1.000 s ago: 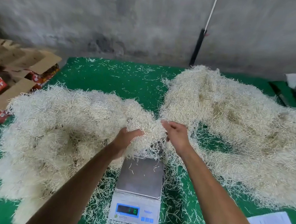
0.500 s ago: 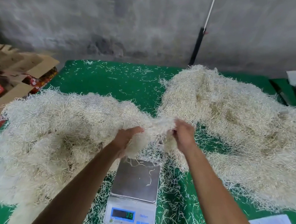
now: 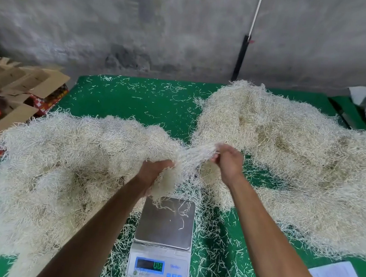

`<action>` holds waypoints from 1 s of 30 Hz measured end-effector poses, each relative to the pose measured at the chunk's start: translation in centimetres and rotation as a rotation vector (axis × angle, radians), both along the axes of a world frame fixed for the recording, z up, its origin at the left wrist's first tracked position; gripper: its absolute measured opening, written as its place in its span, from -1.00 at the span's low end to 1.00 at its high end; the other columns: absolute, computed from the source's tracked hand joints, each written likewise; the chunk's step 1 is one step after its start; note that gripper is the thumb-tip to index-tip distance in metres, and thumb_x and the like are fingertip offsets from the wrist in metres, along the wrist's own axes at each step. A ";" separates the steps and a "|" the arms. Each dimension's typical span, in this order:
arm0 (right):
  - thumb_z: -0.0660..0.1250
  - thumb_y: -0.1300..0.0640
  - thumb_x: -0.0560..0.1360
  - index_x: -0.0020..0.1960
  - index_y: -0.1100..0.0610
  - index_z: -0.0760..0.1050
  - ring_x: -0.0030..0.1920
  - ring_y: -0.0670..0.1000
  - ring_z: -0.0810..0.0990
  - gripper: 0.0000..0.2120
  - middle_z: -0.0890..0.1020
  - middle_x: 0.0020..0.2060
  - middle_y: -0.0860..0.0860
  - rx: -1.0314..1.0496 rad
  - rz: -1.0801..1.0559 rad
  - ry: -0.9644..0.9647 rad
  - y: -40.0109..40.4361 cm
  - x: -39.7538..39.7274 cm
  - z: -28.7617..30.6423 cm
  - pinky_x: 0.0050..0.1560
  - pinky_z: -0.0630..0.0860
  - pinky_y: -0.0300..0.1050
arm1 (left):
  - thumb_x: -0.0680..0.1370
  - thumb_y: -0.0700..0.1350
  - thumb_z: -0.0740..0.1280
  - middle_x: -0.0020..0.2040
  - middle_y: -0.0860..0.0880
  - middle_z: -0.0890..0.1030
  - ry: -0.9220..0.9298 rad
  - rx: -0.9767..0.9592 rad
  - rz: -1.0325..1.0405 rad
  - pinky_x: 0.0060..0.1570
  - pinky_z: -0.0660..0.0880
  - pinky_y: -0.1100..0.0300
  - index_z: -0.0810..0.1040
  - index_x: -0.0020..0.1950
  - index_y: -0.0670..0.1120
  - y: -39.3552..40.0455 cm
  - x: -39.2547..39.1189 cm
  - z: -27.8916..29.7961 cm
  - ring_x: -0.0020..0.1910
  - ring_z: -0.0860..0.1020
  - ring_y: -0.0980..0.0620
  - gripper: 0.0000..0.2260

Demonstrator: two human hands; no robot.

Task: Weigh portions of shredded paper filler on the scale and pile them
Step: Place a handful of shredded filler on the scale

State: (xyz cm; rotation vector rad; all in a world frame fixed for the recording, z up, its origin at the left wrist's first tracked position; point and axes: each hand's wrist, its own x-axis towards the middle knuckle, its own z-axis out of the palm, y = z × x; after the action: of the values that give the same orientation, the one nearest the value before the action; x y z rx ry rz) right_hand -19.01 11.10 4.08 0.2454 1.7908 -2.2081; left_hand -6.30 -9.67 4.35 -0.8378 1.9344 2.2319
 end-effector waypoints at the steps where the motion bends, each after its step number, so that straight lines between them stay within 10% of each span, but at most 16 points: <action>1: 0.27 0.30 0.66 0.17 0.26 0.58 -0.28 -0.03 0.61 -0.85 0.64 -0.08 0.13 -0.034 -0.079 -0.006 1.1 -1.0 0.2 -0.13 0.65 -0.10 | 0.50 -0.20 0.42 -0.31 -0.08 0.67 0.009 -0.041 0.029 -0.33 0.60 0.02 0.61 -0.14 -0.20 -0.7 0.4 -0.2 -0.32 0.67 -0.13 -0.93; 5: 0.31 0.17 0.66 0.16 0.25 0.55 -0.19 -0.02 0.63 -0.84 0.60 -0.08 0.12 -0.050 0.009 0.074 2.3 -1.6 0.9 -0.08 0.62 -0.12 | 0.54 -0.13 0.41 -0.25 -0.14 0.61 0.067 0.023 0.043 -0.37 0.57 0.13 0.62 -0.16 -0.19 -2.2 1.3 -0.5 -0.37 0.64 -0.08 -0.86; 9: 0.41 -0.07 0.58 0.29 0.12 0.55 0.00 0.12 0.68 -0.63 0.67 0.11 0.19 0.031 0.354 0.062 -0.4 1.3 0.1 0.11 0.68 0.09 | 0.44 0.02 0.48 0.09 -0.37 0.63 0.089 0.082 -0.044 0.02 0.62 -0.25 0.60 0.18 -0.28 -0.2 0.5 0.5 0.06 0.64 -0.35 -0.55; 13: 0.52 -0.03 0.51 0.26 0.16 0.55 -0.23 0.09 0.54 -0.58 0.60 -0.11 0.24 0.140 0.662 -0.004 -1.8 2.7 -1.3 -0.14 0.59 -0.20 | 0.44 0.03 0.44 0.06 -0.31 0.61 0.086 0.191 -0.106 0.05 0.56 -0.13 0.55 0.10 -0.32 0.3 0.3 1.2 0.00 0.62 -0.29 -0.55; 18: 0.40 0.22 0.60 0.06 0.32 0.59 -0.11 0.15 0.67 -0.86 0.66 -0.12 0.19 0.274 0.141 0.093 0.9 -0.3 -2.6 0.10 0.68 0.15 | 0.56 -0.14 0.33 -0.32 -0.07 0.52 0.130 0.264 0.025 -0.40 0.55 0.15 0.52 -0.28 -0.14 -2.9 1.4 0.8 -0.37 0.51 -0.05 -0.79; 22: 0.32 0.21 0.65 0.26 0.24 0.55 -0.06 0.11 0.71 -0.79 0.69 0.05 0.22 0.407 -0.221 0.141 3.3 -3.2 -3.4 -0.09 0.68 -0.06 | 0.48 -0.10 0.37 -0.31 -0.05 0.61 0.106 0.241 0.018 -0.38 0.54 0.20 0.60 -0.31 -0.08 -4.1 2.1 0.1 -0.38 0.58 -0.03 -0.83; 26: 0.27 0.13 0.70 0.64 0.11 0.18 0.50 0.21 0.38 -0.44 0.34 0.55 0.21 0.563 -0.050 0.215 3.6 -3.9 -4.4 0.50 0.33 0.18 | 0.42 0.03 0.40 -0.12 -0.13 0.69 0.054 0.184 0.017 -0.16 0.57 0.06 0.66 -0.13 -0.10 -4.3 1.6 -1.5 -0.22 0.68 -0.10 -0.79; 30: 0.32 0.09 0.67 0.57 0.13 0.31 0.30 0.16 0.59 -0.49 0.42 0.50 0.15 0.863 0.191 0.399 2.7 -1.7 -5.7 0.36 0.45 0.01 | 0.38 0.12 0.47 -0.15 -0.04 0.73 0.064 0.226 -0.048 -0.20 0.60 0.07 0.75 -0.15 0.01 -3.4 0.8 -2.2 -0.24 0.70 0.00 -0.79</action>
State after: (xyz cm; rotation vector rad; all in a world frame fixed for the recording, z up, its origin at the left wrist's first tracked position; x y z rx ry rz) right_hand -20.67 13.82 -1.62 -0.2109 2.7601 -1.2945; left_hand -5.46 -13.07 2.14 -0.6895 1.6635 2.4168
